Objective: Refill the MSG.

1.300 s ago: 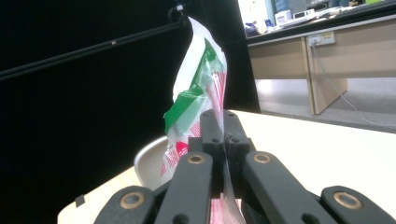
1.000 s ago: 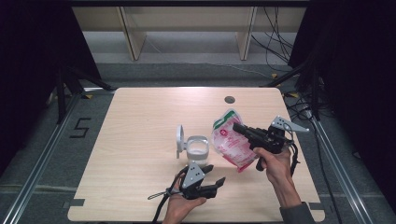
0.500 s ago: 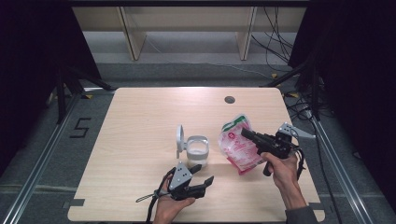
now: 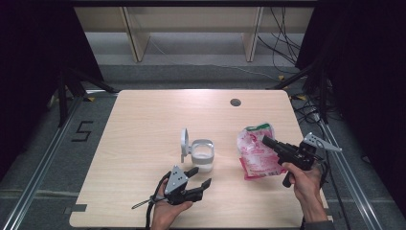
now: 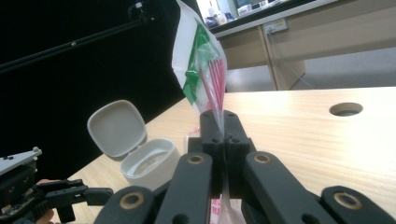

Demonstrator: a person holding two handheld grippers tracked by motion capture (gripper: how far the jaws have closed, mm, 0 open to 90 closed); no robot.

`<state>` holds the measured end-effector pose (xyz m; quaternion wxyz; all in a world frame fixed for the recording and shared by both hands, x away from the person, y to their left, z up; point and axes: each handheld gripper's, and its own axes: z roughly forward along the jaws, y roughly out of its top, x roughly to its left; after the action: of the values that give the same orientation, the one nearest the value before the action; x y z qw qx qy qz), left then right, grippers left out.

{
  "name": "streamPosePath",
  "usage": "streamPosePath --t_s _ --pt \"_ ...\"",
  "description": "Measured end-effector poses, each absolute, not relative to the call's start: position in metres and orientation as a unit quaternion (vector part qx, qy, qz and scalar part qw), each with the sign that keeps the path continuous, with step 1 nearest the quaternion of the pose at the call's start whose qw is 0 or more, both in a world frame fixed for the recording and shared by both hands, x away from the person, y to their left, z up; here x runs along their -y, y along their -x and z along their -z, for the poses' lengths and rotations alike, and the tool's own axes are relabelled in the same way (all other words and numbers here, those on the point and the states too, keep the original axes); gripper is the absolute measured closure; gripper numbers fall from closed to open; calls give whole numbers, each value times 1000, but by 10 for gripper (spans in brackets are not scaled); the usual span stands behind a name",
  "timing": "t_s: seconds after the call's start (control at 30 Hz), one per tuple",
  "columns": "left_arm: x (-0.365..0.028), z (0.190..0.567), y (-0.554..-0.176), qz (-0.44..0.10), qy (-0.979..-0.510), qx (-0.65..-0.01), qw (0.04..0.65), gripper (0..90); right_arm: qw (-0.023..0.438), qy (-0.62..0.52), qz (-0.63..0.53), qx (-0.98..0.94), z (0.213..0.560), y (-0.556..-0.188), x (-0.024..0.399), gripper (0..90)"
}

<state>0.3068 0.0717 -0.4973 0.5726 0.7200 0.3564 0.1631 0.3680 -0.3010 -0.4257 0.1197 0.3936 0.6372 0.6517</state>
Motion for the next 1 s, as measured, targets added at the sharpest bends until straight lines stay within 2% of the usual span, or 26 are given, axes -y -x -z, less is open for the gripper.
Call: streamPosePath --t_s 0.03,0.13,0.63,0.9,1.0 --pt "-73 497 -307 -164 -722 -358 569 381 106 -411 -649 -631 425 -366 301 900" --pt "-74 498 -307 -162 -719 -358 574 381 127 -405 -642 -639 426 -367 307 900" --pt "-76 500 -308 -161 -719 -365 569 382 145 -426 -629 -634 433 -368 324 900" --pt "-77 498 -308 -161 -719 -363 571 382 176 -412 -615 -649 437 -371 330 900" --pt "-80 498 -308 -163 -718 -366 569 382 169 -436 -600 -649 437 -369 330 900"
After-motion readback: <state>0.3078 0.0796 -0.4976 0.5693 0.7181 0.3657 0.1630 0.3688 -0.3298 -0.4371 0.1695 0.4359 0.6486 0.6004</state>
